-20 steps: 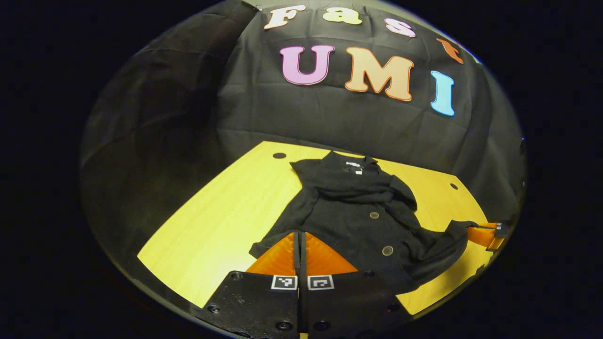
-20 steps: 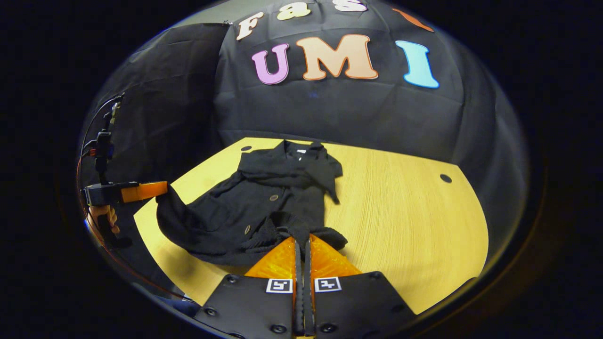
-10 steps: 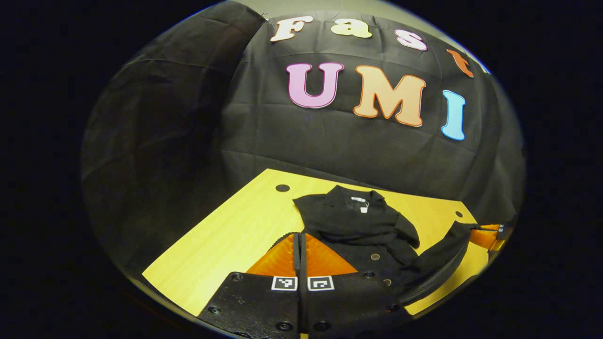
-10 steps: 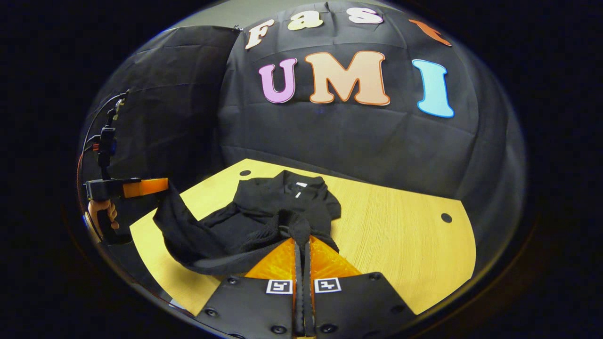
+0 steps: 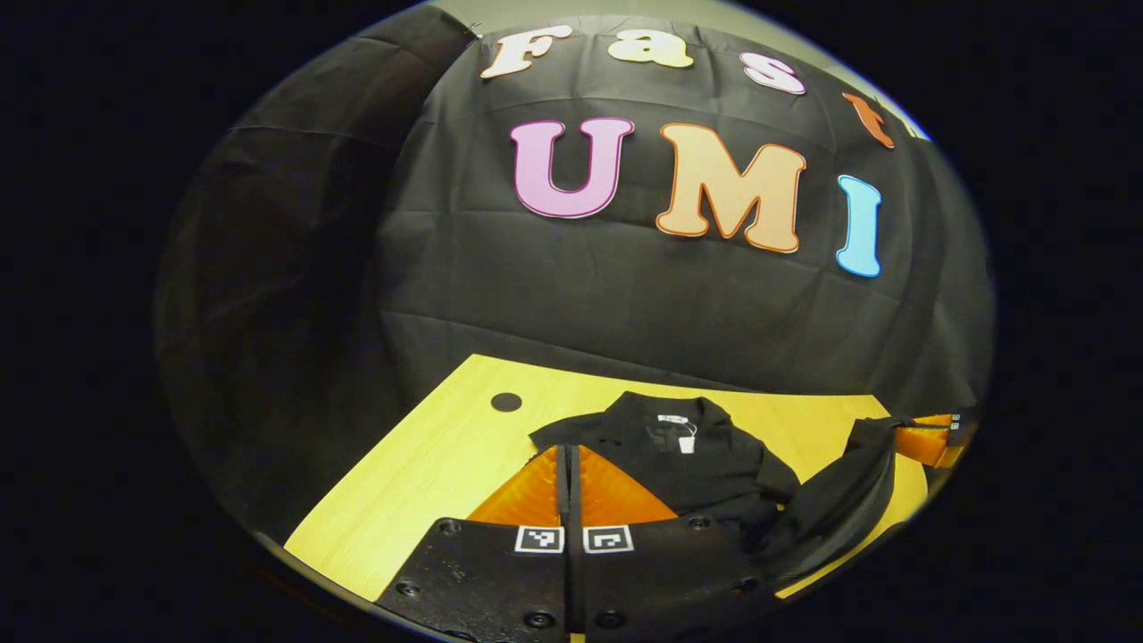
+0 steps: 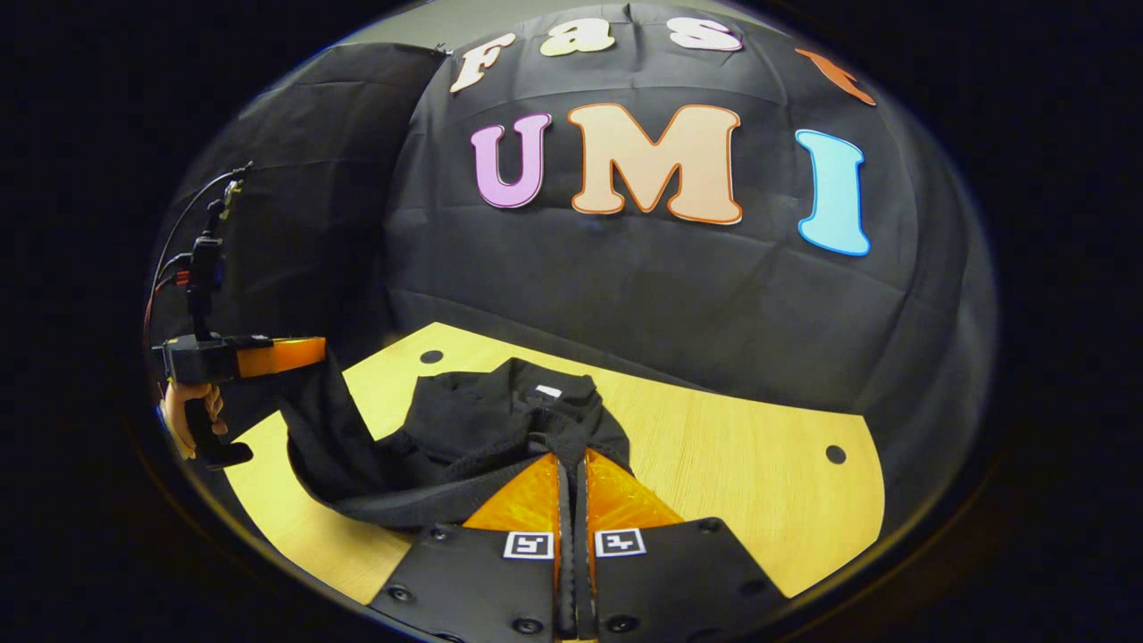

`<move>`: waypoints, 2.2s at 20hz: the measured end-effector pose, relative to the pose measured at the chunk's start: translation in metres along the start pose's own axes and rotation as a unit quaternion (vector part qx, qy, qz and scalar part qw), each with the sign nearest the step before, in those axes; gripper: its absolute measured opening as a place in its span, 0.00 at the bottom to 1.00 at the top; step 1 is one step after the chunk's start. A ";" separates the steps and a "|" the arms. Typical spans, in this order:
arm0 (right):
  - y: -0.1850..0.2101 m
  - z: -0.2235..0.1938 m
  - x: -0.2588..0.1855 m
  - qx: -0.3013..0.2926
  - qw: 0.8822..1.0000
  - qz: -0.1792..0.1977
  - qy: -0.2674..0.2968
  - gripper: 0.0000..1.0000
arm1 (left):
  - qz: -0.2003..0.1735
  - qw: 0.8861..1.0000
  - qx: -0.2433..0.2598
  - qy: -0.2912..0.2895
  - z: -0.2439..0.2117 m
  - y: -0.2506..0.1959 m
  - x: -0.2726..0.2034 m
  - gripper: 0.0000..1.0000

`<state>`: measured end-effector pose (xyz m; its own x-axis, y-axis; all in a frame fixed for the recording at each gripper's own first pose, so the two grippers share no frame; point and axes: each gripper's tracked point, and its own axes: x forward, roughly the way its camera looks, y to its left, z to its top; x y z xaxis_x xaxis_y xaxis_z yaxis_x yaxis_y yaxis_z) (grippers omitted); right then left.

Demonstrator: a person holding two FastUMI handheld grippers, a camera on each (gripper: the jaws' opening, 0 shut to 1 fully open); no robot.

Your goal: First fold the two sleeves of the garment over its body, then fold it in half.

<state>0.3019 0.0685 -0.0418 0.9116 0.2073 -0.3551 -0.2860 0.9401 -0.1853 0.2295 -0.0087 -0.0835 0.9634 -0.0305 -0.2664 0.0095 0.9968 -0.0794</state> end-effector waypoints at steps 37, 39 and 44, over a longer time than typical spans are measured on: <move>-0.029 0.005 0.187 0.047 0.993 -0.070 0.078 1.00 | -0.012 0.997 0.059 0.045 -0.020 0.017 0.187 0.98; -0.028 0.014 0.175 0.040 0.994 -0.069 0.068 1.00 | -0.008 0.997 0.060 0.038 -0.009 0.019 0.175 0.98; -0.029 0.050 0.125 0.048 0.997 -0.065 0.014 1.00 | 0.002 0.999 0.052 -0.008 0.031 0.021 0.127 0.98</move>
<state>0.4392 0.0810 -0.0352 0.9298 0.0765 -0.3601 -0.1362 0.9802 -0.1435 0.3607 0.0101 -0.0889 0.9676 -0.0251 -0.2513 0.0317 0.9993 0.0221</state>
